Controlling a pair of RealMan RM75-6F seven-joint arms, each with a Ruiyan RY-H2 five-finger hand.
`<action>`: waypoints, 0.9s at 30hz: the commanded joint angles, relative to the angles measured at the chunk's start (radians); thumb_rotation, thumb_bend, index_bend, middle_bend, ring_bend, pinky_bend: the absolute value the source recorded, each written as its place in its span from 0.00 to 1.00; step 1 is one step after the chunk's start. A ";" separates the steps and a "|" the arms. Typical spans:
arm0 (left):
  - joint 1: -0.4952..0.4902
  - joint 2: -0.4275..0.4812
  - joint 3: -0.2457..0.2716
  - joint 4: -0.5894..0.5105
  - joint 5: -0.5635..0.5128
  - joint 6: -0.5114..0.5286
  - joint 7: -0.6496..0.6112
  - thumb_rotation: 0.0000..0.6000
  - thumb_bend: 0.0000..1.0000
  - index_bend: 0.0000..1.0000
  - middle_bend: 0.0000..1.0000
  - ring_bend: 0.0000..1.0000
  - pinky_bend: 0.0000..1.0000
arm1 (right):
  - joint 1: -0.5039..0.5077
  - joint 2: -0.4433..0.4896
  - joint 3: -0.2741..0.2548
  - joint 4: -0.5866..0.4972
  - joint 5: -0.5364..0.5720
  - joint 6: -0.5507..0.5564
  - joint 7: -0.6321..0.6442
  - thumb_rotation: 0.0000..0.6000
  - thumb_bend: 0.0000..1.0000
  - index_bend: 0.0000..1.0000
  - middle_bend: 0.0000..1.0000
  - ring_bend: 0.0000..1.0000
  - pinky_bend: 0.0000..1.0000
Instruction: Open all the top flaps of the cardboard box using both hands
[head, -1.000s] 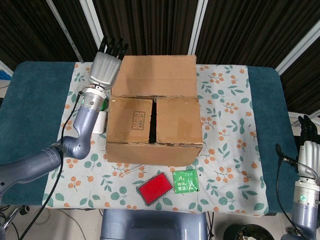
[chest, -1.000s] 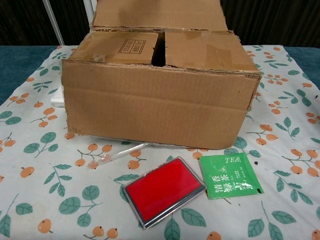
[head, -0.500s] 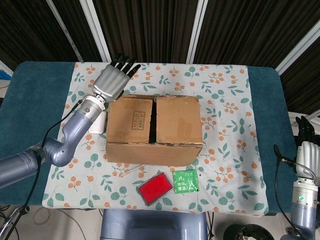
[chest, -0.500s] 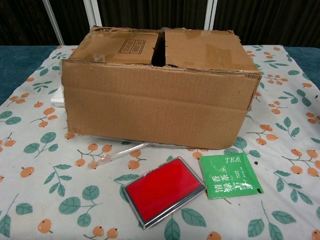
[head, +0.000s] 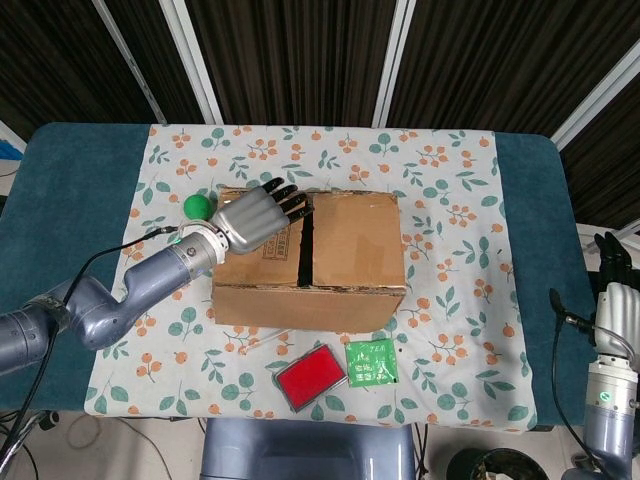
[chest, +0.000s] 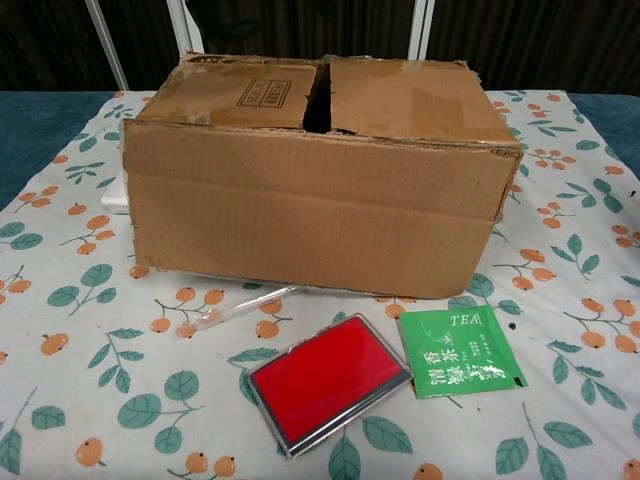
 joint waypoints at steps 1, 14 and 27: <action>-0.017 -0.010 0.010 -0.001 0.013 -0.009 -0.010 1.00 0.82 0.05 0.13 0.06 0.18 | 0.000 0.000 0.001 0.000 0.001 -0.001 0.002 1.00 0.36 0.00 0.00 0.00 0.23; -0.091 -0.079 0.050 0.040 0.024 -0.017 -0.022 1.00 1.00 0.16 0.29 0.19 0.29 | 0.000 0.001 0.000 0.007 -0.004 -0.003 -0.004 1.00 0.36 0.00 0.00 0.00 0.23; -0.157 -0.153 0.099 0.099 -0.019 -0.008 -0.011 1.00 1.00 0.15 0.32 0.22 0.31 | -0.001 0.003 0.002 0.006 -0.002 -0.009 0.001 1.00 0.38 0.01 0.00 0.00 0.23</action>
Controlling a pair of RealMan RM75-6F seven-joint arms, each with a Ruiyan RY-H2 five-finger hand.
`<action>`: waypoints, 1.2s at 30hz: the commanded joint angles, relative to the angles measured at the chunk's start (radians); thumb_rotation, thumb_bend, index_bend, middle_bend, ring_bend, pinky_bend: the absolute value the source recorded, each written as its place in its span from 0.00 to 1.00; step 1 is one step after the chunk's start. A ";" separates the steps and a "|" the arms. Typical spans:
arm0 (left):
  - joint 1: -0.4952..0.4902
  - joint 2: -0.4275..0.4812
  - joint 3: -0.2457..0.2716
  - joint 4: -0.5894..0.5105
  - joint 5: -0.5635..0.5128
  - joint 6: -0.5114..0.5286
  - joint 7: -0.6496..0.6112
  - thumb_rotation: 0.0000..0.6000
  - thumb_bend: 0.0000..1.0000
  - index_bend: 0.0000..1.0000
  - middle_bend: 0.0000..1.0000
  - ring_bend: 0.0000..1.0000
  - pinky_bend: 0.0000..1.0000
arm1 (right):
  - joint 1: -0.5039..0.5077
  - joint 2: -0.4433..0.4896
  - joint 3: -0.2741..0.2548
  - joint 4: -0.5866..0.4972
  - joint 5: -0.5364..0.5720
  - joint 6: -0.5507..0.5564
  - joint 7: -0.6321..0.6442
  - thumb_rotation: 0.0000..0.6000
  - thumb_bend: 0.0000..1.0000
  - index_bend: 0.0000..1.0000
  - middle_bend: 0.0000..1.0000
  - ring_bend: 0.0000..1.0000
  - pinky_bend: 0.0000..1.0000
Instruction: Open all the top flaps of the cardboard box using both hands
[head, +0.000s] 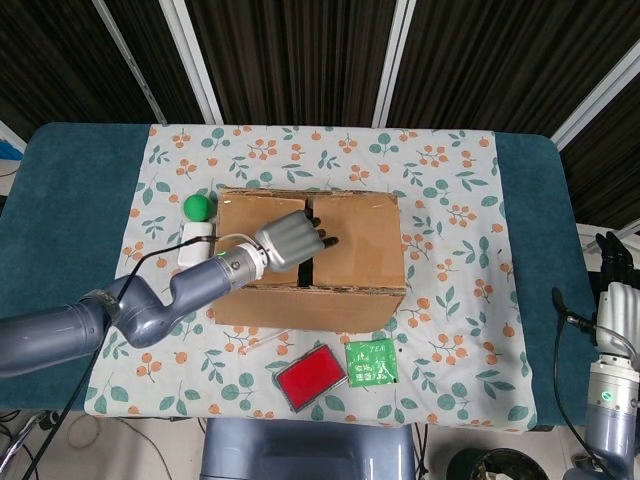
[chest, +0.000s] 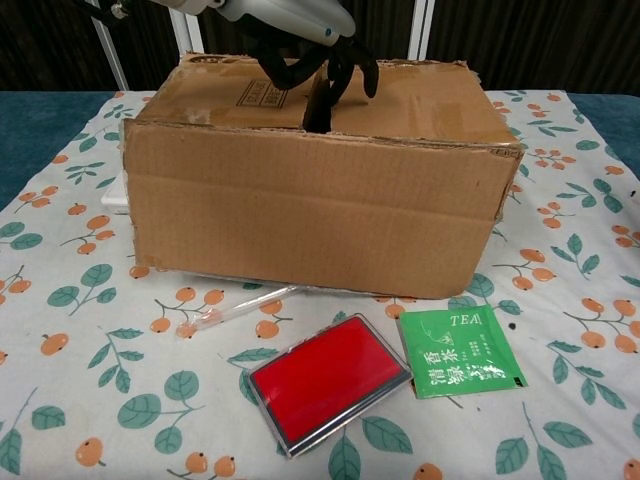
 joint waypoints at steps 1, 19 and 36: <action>-0.016 -0.011 0.012 0.009 -0.015 -0.002 0.004 1.00 1.00 0.15 0.33 0.22 0.31 | 0.000 0.000 0.002 0.000 0.001 0.001 0.000 1.00 0.38 0.01 0.00 0.00 0.23; -0.074 -0.021 0.089 0.010 -0.072 0.005 0.024 1.00 1.00 0.26 0.49 0.34 0.36 | -0.001 -0.001 0.002 0.004 0.004 -0.005 0.003 1.00 0.42 0.02 0.00 0.00 0.23; -0.098 -0.068 0.116 0.048 -0.045 0.013 0.028 1.00 1.00 0.24 0.47 0.32 0.35 | -0.002 0.001 0.005 -0.002 0.008 -0.009 0.013 1.00 0.42 0.02 0.00 0.00 0.23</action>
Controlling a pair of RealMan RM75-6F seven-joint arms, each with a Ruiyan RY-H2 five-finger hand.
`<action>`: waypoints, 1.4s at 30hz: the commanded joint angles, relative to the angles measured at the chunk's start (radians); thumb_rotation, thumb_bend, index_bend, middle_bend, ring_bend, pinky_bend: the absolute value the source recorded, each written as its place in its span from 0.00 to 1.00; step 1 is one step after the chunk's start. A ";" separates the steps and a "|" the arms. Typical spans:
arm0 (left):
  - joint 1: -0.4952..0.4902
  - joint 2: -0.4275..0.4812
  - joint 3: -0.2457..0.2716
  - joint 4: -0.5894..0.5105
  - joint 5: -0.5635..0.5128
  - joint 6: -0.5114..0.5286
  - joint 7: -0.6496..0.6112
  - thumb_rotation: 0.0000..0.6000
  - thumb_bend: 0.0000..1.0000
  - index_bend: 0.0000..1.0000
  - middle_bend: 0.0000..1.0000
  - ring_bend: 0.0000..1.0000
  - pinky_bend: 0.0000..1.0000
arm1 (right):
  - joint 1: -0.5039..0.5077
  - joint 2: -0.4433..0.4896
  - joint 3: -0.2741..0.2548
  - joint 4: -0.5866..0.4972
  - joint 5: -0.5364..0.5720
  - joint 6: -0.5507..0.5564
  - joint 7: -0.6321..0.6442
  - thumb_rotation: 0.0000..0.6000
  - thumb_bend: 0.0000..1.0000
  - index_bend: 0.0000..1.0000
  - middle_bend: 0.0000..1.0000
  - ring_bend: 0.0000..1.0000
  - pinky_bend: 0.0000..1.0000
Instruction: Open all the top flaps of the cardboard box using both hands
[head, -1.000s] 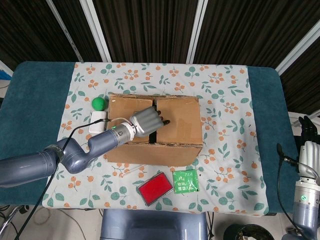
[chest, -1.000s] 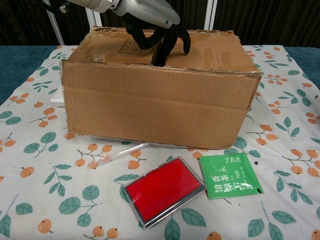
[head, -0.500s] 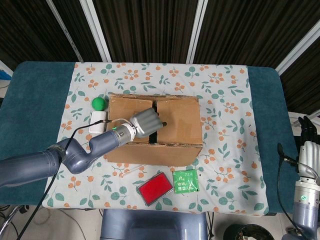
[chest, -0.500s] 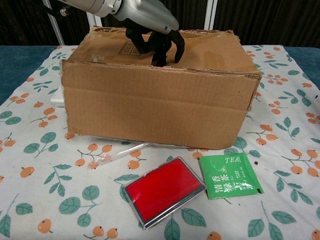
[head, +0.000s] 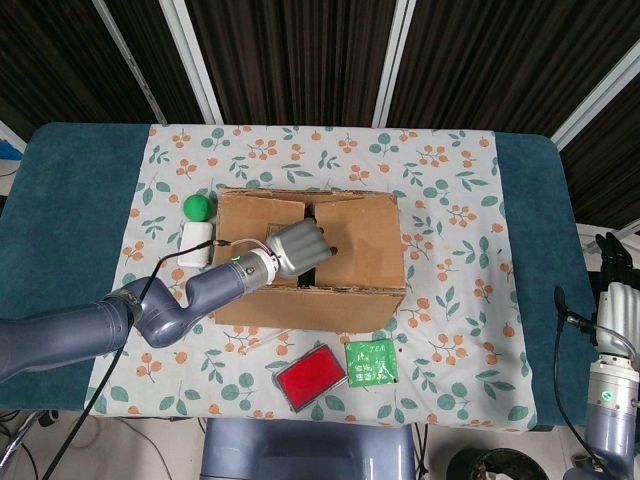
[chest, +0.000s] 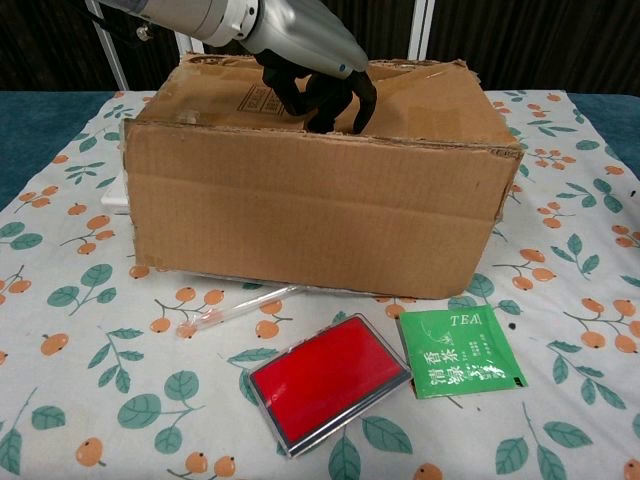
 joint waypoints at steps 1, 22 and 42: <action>-0.004 -0.005 0.008 0.003 0.004 -0.004 0.004 1.00 1.00 0.24 0.47 0.33 0.35 | 0.000 0.001 0.001 -0.001 0.000 -0.001 0.003 1.00 0.42 0.02 0.00 0.00 0.23; -0.019 -0.039 0.030 0.029 -0.012 0.009 0.014 1.00 1.00 0.24 0.46 0.31 0.34 | -0.001 0.004 0.001 -0.003 -0.001 -0.006 0.015 1.00 0.42 0.02 0.00 0.00 0.23; -0.055 0.065 0.053 -0.056 -0.064 0.024 0.049 1.00 1.00 0.41 0.67 0.48 0.47 | 0.000 -0.001 -0.003 -0.005 -0.008 -0.004 0.013 1.00 0.45 0.02 0.00 0.00 0.23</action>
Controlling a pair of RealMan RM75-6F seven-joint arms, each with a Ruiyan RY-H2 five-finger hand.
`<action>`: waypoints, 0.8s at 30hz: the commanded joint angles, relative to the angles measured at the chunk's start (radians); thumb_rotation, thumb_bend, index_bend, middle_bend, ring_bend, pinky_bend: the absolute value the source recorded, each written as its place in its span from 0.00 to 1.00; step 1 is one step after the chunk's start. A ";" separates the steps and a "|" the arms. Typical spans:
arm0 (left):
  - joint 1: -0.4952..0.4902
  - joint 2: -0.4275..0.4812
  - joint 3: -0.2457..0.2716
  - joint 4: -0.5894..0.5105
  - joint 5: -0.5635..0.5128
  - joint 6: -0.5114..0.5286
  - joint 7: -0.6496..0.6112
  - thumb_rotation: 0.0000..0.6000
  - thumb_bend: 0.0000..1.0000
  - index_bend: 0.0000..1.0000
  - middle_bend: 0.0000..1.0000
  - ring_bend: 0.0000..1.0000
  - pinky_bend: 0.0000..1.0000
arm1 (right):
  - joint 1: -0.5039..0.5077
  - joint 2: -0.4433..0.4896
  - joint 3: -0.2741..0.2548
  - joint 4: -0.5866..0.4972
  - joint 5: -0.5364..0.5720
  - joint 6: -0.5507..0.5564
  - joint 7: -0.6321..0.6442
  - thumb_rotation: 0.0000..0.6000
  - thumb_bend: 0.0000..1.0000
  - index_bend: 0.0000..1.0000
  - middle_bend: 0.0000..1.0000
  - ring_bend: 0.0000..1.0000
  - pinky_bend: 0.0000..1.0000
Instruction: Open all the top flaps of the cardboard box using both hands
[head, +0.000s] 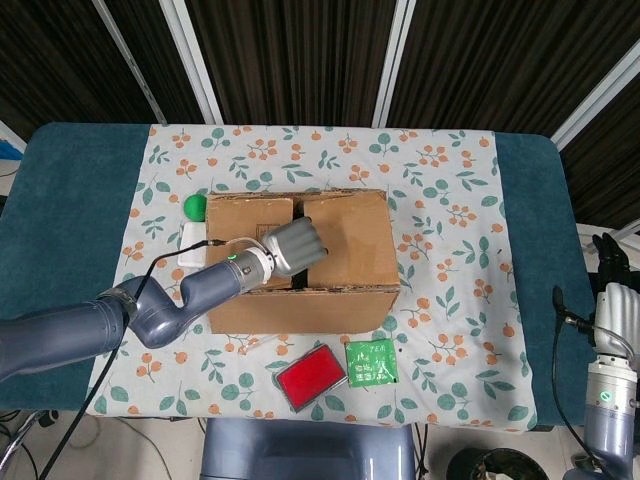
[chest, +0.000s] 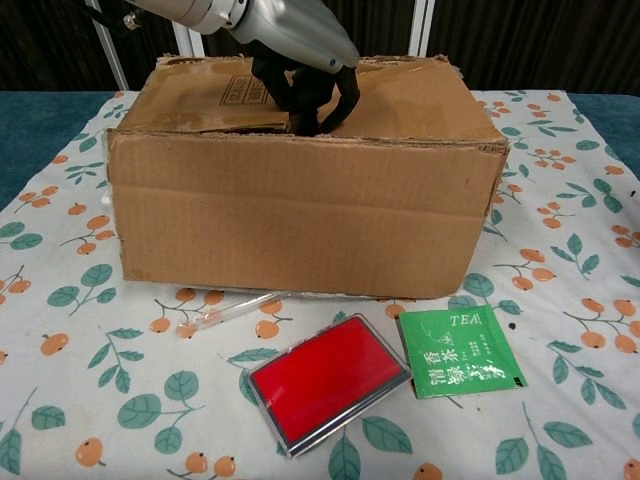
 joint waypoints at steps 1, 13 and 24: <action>-0.007 0.018 -0.003 -0.015 -0.004 0.010 0.007 1.00 1.00 0.41 0.67 0.48 0.47 | 0.000 0.000 -0.001 0.001 -0.002 0.000 0.000 1.00 0.45 0.02 0.00 0.00 0.23; -0.031 0.140 -0.019 -0.111 -0.021 0.035 0.021 1.00 1.00 0.42 0.68 0.49 0.47 | 0.001 -0.003 -0.004 0.006 -0.010 0.002 0.005 1.00 0.45 0.02 0.00 0.00 0.23; -0.048 0.294 -0.008 -0.231 -0.052 0.010 0.021 1.00 1.00 0.41 0.68 0.49 0.47 | 0.001 -0.005 -0.005 0.008 -0.013 0.002 0.006 1.00 0.45 0.02 0.00 0.00 0.23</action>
